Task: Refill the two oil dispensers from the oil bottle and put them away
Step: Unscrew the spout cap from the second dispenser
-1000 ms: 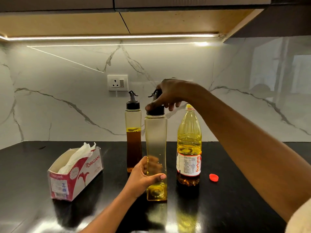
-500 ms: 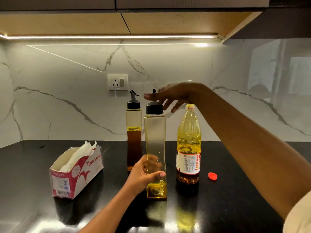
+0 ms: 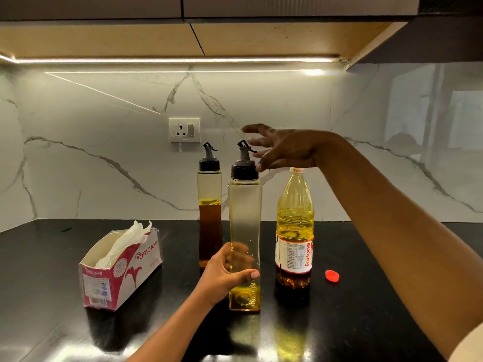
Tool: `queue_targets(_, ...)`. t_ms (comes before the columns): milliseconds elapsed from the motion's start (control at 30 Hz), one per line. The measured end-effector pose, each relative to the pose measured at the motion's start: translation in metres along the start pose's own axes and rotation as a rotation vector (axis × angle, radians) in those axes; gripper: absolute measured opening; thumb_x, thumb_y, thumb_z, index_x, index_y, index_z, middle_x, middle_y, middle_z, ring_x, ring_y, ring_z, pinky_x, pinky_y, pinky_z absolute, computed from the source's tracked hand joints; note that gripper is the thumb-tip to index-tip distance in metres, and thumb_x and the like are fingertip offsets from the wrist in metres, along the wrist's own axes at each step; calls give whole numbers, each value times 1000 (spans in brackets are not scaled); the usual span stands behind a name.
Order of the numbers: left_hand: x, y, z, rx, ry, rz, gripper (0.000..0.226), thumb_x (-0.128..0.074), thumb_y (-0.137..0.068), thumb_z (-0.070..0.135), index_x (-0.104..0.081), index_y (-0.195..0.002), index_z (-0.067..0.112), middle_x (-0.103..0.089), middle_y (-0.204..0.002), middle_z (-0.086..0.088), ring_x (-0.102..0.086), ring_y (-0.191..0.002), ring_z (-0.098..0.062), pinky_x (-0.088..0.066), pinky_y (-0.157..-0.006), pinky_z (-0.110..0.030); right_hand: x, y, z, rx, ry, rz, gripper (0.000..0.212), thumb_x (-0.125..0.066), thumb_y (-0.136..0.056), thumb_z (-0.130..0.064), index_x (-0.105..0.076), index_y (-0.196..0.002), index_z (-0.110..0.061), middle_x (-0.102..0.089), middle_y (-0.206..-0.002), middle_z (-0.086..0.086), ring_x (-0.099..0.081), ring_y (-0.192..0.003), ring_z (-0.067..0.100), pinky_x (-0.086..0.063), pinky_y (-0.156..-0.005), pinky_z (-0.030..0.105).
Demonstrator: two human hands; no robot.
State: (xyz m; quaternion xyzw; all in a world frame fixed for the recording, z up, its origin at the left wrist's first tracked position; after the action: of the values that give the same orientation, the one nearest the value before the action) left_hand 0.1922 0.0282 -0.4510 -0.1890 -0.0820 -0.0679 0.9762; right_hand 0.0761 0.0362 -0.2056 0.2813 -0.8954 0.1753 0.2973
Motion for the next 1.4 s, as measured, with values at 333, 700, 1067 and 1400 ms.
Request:
queue_targets(333,2,-1,-2,3,-6,16,81,-89,-43,54,-57,-111,23,-70,-102,-5,-69,-96,-17,-58,-74,-28,-15,-10,7,-27,8,196,58,-73,-76,-3,-41,-125,-12,-52,-115,12,-57,-86,13,-53,-69,20)
queue_targets(700,2,0,-2,-3,-18,8,87,-88,-40,60,-57,-112,23,-70,-103,-6,-69,-98,-19,-57,-76,-28,-6,-4,3,-108,413,321,64,-69,-72,-55,-47,-112,-10,-56,-97,6,-52,-84,14,-47,-71,27)
queue_targets(1067,1,-1,-1,-4,-5,4,89,-88,-39,61,-57,-112,22,-70,-103,-5,-69,-98,-18,-56,-75,-25,-4,6,14,-33,-59,103,77,-71,-74,-16,-32,-140,-22,-47,-138,9,-53,-110,17,-46,-97,40)
queue_targets(1400,4,-1,-3,6,16,22,85,-90,-41,54,-57,-113,21,-70,-102,-7,-69,-97,-21,-57,-74,-27,-16,-2,13,32,-81,227,47,-71,-77,-3,-45,-115,-14,-58,-109,8,-56,-108,26,-47,-86,31)
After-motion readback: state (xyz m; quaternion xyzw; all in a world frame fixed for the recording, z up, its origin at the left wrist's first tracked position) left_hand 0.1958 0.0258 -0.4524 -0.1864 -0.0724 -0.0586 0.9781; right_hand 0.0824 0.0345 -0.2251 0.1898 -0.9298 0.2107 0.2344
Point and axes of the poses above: each hand's wrist, its own y-axis away from the middle knuckle, its own x-axis out of the back of the hand, z = x × y, the point moved 8 cm from there along -y, towards the middle knuckle
